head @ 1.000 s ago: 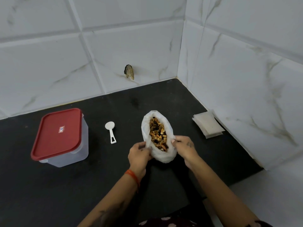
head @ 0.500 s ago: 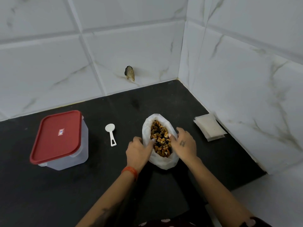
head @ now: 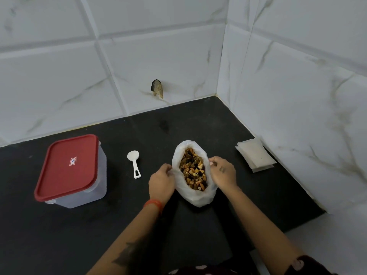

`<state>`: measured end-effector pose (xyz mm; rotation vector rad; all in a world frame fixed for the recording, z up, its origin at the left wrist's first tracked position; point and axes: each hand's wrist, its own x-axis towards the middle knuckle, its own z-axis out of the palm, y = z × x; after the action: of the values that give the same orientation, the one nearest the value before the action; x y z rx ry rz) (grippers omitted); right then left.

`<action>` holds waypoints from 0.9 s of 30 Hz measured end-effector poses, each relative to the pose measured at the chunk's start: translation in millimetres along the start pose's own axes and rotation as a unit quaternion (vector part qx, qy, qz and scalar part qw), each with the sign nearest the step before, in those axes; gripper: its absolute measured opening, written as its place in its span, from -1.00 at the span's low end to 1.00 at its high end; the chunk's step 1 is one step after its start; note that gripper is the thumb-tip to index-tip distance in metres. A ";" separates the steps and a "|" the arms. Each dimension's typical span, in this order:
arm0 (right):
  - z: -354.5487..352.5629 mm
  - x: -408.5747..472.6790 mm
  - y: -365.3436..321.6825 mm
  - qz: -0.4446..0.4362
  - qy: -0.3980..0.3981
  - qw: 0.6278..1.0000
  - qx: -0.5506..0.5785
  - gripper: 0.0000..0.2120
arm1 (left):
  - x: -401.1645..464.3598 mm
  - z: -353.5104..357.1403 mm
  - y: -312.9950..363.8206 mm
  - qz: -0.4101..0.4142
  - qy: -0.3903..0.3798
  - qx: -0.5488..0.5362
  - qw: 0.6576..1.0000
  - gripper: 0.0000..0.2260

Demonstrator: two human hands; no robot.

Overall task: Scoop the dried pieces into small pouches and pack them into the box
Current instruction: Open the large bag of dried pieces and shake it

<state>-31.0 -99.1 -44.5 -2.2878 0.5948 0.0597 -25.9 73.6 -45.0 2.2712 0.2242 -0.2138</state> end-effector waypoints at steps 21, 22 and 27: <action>15.4 -42.1 40.6 -0.194 -0.116 0.972 0.066 -0.47 | -29.1 5.5 -15.5 0.097 -0.221 -0.100 0.965 0.01; 11.7 -40.8 41.5 -0.194 -0.122 0.971 0.074 -0.47 | -28.5 8.9 -14.5 0.094 -0.225 -0.113 0.963 0.01; -10.4 -29.6 51.1 -0.194 -0.137 0.968 0.085 -0.46 | -28.5 29.3 -3.1 0.087 -0.231 -0.162 0.956 -0.01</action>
<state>-80.9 -125.4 -64.8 -2.1395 0.0051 0.1266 -56.6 50.8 -59.7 1.8428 -0.1751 -0.5630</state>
